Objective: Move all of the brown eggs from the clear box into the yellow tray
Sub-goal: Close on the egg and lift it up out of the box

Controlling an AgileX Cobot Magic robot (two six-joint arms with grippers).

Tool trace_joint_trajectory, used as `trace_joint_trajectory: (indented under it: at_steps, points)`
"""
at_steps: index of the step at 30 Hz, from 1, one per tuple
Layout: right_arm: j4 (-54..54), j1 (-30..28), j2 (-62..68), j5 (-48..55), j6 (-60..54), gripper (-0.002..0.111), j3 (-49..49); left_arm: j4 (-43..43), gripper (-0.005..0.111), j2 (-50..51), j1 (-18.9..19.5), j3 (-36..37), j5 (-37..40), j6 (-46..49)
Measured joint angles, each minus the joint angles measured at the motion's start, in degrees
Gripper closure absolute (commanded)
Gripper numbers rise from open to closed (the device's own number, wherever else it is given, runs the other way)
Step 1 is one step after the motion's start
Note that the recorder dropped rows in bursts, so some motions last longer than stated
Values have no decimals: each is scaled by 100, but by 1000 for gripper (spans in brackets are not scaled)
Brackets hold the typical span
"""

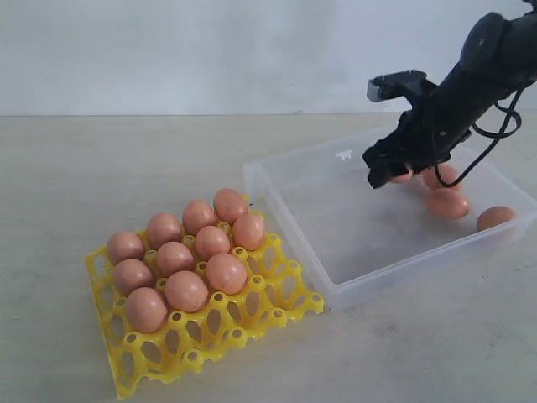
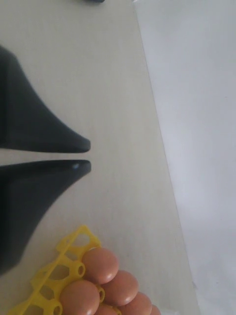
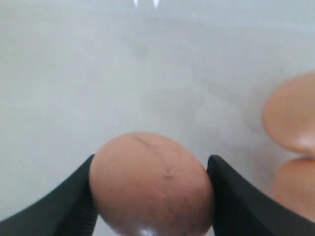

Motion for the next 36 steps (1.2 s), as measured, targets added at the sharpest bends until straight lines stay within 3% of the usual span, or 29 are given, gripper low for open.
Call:
trace_joint_trajectory:
  at_steps: [5, 8, 14, 16, 21, 29, 33, 36]
  points:
    - [1191, 0, -288, -264, -849, 109, 99, 0, 103, 0, 0, 0, 0, 0]
    - [2496, 0, -575, -698, -1650, 109, 527, 0, 103, 0, 0, 0, 0, 0]
    - [6590, 0, -1515, -1533, -4991, 109, 2151, 0, 103, 0, 0, 0, 0, 0]
    - [7226, 0, -1849, -1531, -5962, 109, 2591, 0, 103, 0, 0, 0, 0, 0]
    - [7696, 0, -2415, -1012, -7138, 109, 3398, 0, 103, 0, 0, 0, 0, 0]
    - [7747, 0, -2603, -1216, -7550, 109, 3685, 0, 103, 0, 0, 0, 0, 0]
    - [7747, 0, -2603, -1679, -8045, 109, 3689, 0, 103, 0, 0, 0, 0, 0]
    - [7747, 0, -2603, -2642, -8378, 109, 3593, 0, 103, 0, 0, 0, 0, 0]
